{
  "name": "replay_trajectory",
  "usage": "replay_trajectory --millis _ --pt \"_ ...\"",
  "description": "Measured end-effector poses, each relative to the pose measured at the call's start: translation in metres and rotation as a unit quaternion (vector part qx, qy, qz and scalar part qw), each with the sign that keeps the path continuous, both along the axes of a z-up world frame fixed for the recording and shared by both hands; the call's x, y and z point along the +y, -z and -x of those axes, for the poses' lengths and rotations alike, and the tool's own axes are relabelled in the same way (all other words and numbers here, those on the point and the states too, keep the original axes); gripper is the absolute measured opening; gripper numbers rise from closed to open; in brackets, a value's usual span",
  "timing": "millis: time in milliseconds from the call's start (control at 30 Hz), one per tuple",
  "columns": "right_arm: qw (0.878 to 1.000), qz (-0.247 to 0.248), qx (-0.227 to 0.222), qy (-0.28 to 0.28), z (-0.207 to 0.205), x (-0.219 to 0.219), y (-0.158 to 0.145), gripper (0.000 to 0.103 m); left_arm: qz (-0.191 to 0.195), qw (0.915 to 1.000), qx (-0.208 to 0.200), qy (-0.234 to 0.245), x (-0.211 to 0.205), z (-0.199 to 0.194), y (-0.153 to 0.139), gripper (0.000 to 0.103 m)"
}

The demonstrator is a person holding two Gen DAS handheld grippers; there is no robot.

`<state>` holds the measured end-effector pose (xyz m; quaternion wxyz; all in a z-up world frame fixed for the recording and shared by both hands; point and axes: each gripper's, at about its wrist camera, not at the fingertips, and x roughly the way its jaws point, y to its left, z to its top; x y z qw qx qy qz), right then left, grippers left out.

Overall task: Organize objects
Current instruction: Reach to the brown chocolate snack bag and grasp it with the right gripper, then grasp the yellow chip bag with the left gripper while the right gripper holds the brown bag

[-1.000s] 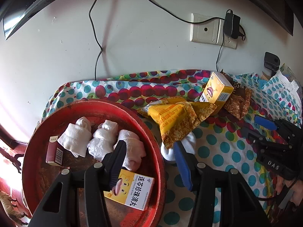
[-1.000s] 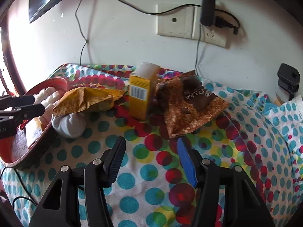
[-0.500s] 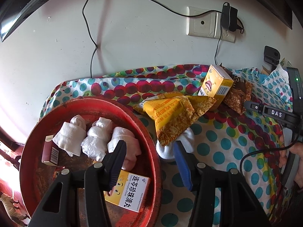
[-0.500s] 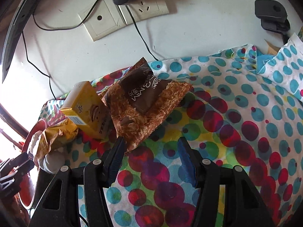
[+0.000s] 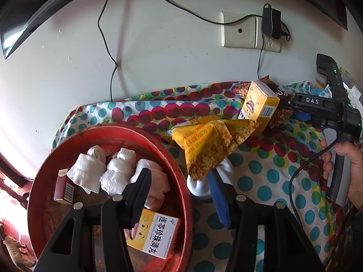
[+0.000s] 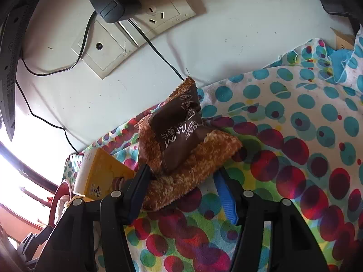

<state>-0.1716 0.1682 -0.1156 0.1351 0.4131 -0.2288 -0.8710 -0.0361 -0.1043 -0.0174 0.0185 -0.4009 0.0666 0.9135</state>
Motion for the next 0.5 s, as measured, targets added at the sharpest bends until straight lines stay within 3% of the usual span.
replay_trajectory --millis 167,333,500 --pt "1.000 0.023 0.005 0.003 0.014 -0.006 0.002 0.057 0.011 0.9996 0.025 0.009 0.005 -0.002 -0.004 0.053" --pt "0.999 0.048 0.003 0.007 0.021 -0.006 0.008 0.036 0.016 0.9984 0.040 0.036 0.020 -0.001 -0.003 0.053" --pt "0.999 0.049 0.018 0.003 0.017 -0.010 0.009 0.030 0.022 0.9974 0.043 0.053 0.037 0.005 0.001 0.053"
